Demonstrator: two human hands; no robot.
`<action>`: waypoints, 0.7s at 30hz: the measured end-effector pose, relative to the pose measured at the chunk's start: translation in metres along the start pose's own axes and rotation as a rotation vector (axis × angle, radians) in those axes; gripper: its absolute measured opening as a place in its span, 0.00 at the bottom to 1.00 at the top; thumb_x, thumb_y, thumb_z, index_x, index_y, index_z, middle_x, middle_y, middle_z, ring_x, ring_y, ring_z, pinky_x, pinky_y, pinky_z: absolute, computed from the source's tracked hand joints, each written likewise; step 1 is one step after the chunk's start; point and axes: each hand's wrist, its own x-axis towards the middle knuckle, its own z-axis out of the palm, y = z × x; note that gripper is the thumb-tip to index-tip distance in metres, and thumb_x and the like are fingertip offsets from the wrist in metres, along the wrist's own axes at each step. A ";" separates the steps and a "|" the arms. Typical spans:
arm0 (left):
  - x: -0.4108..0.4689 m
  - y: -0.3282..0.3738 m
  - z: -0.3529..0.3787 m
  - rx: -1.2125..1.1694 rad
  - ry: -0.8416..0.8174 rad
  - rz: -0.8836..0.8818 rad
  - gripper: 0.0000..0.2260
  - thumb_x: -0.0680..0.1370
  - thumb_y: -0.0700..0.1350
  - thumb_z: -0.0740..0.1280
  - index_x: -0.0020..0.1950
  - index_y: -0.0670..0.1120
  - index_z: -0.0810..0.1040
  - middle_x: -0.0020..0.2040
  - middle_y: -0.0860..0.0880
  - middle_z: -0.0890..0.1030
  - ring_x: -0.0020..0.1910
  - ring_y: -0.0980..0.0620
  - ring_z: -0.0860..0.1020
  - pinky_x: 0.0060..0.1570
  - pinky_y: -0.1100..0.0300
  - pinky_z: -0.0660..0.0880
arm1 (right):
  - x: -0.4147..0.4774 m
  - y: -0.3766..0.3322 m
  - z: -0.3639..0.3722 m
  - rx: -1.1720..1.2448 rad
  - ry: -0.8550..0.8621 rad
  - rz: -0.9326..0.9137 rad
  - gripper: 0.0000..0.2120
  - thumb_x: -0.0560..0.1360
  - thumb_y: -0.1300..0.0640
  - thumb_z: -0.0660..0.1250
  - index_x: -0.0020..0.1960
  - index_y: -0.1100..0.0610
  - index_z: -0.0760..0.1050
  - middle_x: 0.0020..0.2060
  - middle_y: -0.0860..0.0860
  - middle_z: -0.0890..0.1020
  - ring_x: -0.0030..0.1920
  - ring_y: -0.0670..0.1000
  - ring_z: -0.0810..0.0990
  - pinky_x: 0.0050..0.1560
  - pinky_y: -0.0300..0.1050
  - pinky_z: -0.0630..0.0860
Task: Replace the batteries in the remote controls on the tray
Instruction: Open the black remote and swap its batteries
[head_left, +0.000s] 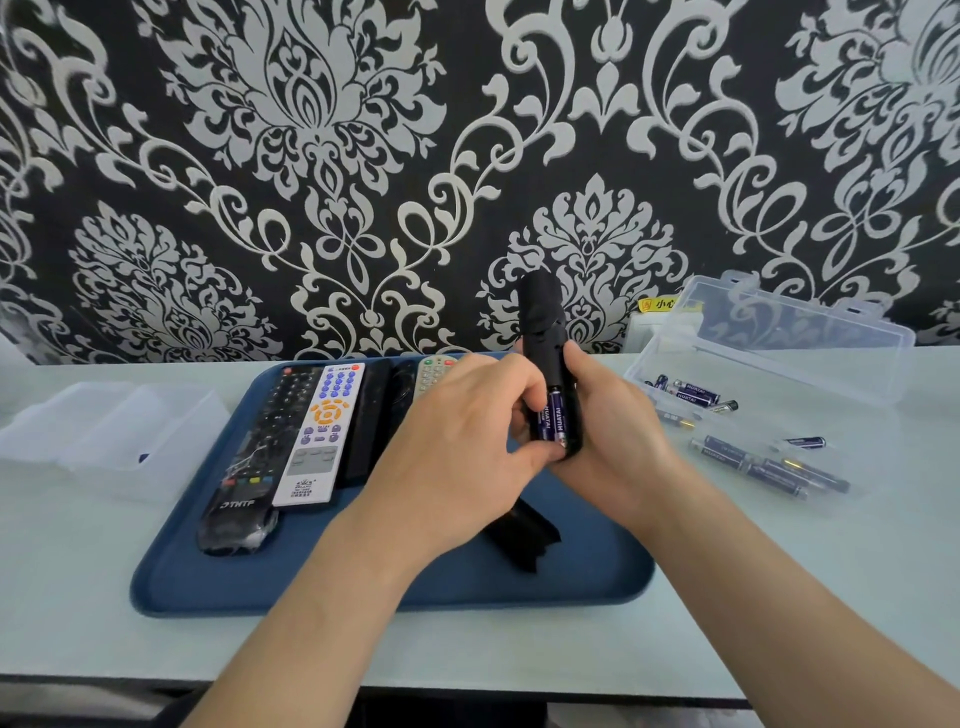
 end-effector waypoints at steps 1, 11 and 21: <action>0.000 0.001 0.000 0.016 0.003 0.008 0.16 0.68 0.48 0.75 0.46 0.55 0.68 0.44 0.56 0.76 0.46 0.58 0.72 0.46 0.63 0.69 | 0.000 0.000 0.001 0.009 -0.001 0.000 0.15 0.83 0.48 0.57 0.63 0.56 0.72 0.44 0.56 0.76 0.35 0.51 0.77 0.40 0.44 0.74; 0.003 0.007 0.002 0.009 -0.027 0.003 0.15 0.70 0.46 0.74 0.45 0.52 0.67 0.45 0.56 0.76 0.48 0.59 0.71 0.48 0.60 0.69 | -0.009 -0.003 0.006 -0.092 0.006 -0.149 0.04 0.81 0.58 0.56 0.52 0.56 0.69 0.31 0.53 0.71 0.31 0.48 0.74 0.31 0.40 0.75; 0.005 0.002 0.002 -0.290 0.010 -0.154 0.17 0.67 0.40 0.77 0.43 0.50 0.70 0.41 0.52 0.73 0.38 0.56 0.72 0.38 0.66 0.71 | -0.011 0.006 0.009 -0.212 -0.038 -0.132 0.16 0.83 0.56 0.53 0.42 0.59 0.73 0.36 0.55 0.79 0.35 0.52 0.78 0.40 0.47 0.73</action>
